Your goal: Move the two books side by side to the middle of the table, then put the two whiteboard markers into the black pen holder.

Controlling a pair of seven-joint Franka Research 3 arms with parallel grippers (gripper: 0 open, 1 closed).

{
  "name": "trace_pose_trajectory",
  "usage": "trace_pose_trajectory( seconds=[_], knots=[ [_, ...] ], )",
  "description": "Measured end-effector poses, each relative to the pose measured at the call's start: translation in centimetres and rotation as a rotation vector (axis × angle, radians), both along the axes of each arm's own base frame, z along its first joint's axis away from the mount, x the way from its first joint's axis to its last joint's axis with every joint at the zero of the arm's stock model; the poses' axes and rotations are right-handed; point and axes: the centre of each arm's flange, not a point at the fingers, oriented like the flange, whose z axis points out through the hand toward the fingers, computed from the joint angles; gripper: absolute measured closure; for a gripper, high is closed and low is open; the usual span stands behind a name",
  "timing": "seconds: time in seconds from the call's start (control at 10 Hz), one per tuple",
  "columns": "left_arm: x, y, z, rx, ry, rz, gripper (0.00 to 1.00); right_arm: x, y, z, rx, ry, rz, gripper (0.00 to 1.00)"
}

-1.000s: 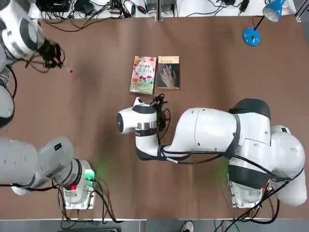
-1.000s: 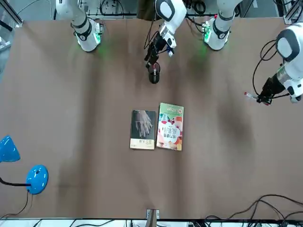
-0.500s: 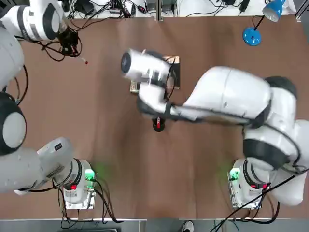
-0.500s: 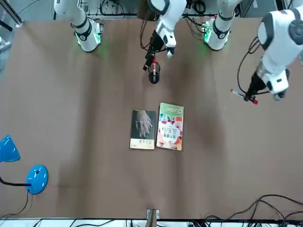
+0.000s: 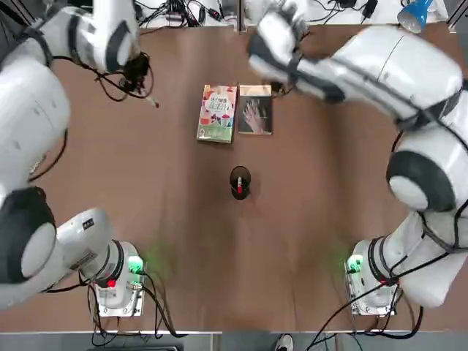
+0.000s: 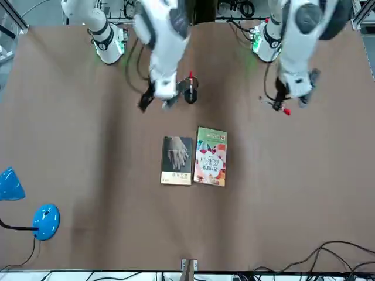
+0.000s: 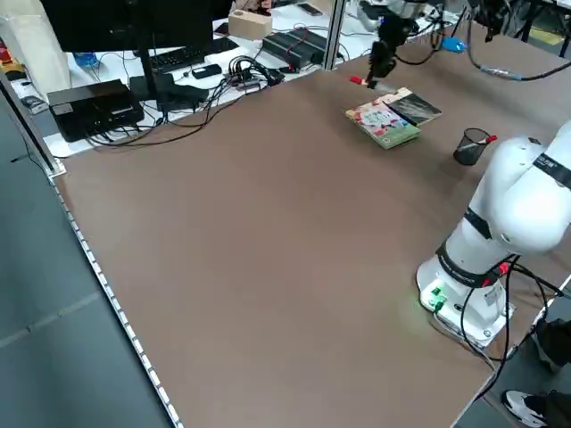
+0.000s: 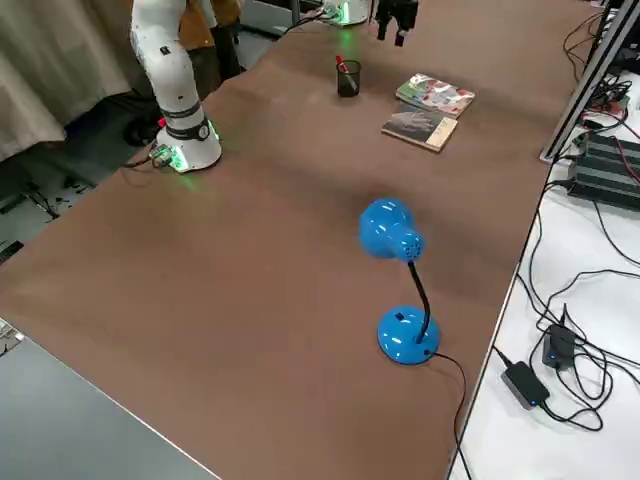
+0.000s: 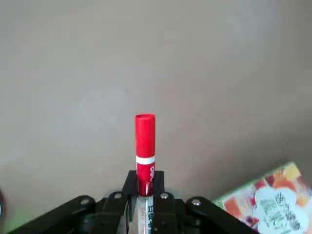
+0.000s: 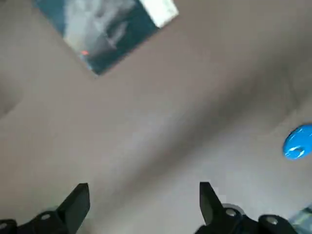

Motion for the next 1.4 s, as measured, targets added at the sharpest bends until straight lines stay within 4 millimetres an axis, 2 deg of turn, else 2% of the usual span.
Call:
trace_pose_trajectory(
  seconds=[0.2, 0.4, 0.6, 0.7, 0.9, 1.0, 1.1, 1.3, 1.4],
  knots=[
    [-1.8, -3.1, 0.2, 0.022, -0.010, -0.052, 0.83, 5.5, -10.0, 2.4, 0.074, -0.006, -0.194, 0.01],
    [-2.8, -5.0, 0.5, 0.020, -0.018, -0.094, 0.83, 8.5, -19.5, 5.1, 0.149, -0.020, -0.345, 0.00],
    [-2.6, -6.2, 2.7, -0.015, -0.051, -0.123, 0.83, 9.7, -26.6, 7.2, 0.228, -0.033, -0.462, 0.00],
    [-1.9, -6.2, 4.3, -0.058, -0.065, -0.130, 0.83, 10.1, -30.2, 8.1, 0.255, -0.049, -0.523, 0.00],
    [0.9, -5.1, 6.9, -0.165, -0.061, -0.132, 0.83, 10.3, -36.6, 10.3, 0.283, -0.101, -0.638, 0.00],
    [2.5, -4.7, 7.4, -0.204, -0.035, -0.128, 0.83, 9.8, -39.0, 11.6, 0.304, -0.127, -0.697, 0.00],
    [3.9, -4.6, 8.0, -0.234, -0.007, -0.124, 0.83, 9.2, -40.0, 13.0, 0.329, -0.151, -0.741, 0.00],
    [6.1, -4.8, 9.2, -0.266, 0.034, -0.120, 0.83, 7.7, -40.0, 15.3, 0.356, -0.178, -0.784, 0.00],
    [6.8, -5.4, 9.6, -0.270, 0.047, -0.116, 0.83, 7.3, -40.1, 15.6, 0.356, -0.181, -0.799, 0.00]
  ],
)
